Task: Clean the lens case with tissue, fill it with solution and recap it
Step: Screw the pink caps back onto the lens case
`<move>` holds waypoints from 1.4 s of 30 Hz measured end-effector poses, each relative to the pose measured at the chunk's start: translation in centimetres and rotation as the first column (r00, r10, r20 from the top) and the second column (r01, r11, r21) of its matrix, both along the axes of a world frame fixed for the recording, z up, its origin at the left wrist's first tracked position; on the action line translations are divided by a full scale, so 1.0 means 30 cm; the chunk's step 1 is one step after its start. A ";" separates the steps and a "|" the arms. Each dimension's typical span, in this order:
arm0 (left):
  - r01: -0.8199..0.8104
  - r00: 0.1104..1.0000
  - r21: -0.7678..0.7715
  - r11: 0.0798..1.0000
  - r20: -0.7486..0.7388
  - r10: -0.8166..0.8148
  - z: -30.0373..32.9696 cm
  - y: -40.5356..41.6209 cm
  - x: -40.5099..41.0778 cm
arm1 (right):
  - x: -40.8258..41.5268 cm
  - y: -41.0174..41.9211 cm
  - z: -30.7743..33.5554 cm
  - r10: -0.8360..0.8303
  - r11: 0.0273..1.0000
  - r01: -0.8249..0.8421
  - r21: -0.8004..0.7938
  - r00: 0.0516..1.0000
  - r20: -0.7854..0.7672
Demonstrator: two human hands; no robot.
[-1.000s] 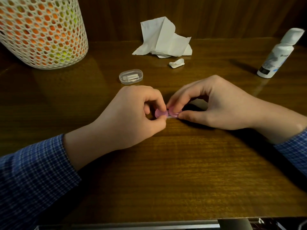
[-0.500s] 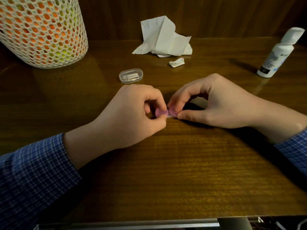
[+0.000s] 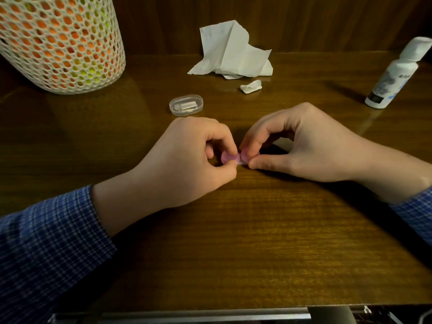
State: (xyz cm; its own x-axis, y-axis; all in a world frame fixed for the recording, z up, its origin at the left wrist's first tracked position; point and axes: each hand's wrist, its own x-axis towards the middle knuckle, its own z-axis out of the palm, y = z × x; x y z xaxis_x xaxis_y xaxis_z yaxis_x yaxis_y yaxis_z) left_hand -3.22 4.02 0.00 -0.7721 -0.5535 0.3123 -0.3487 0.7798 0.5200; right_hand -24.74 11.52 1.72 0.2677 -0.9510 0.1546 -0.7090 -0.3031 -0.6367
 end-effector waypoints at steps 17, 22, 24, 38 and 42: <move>-0.009 1.000 0.007 1.000 -0.006 0.009 -0.001 -0.002 -0.003 | -0.012 -0.001 0.005 0.024 1.000 -0.024 0.006 1.000 -0.001; 0.004 1.000 0.020 1.000 0.001 -0.004 0.005 0.000 -0.005 | -0.005 -0.007 -0.010 -0.027 0.999 0.026 -0.033 1.000 -0.012; 0.007 1.000 0.021 1.000 0.005 -0.007 0.008 -0.001 -0.004 | -0.002 -0.007 -0.012 -0.018 0.999 0.018 -0.046 1.000 -0.015; 0.002 1.000 0.037 0.999 0.014 -0.002 0.016 0.006 -0.006 | -0.009 -0.002 0.007 0.022 1.000 -0.021 0.017 0.999 -0.024; -0.005 0.999 0.047 0.999 0.037 0.003 0.024 0.009 -0.005 | 0.009 -0.002 0.000 -0.029 1.000 0.029 -0.006 0.999 -0.031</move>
State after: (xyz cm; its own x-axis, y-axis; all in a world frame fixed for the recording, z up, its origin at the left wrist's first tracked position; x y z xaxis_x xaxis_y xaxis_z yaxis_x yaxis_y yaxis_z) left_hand -3.37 4.29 0.70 -0.7804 -0.5700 0.2569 -0.3713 0.7532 0.5430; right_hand -24.47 11.47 1.71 0.2448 -0.9576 0.1521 -0.7370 -0.2857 -0.6126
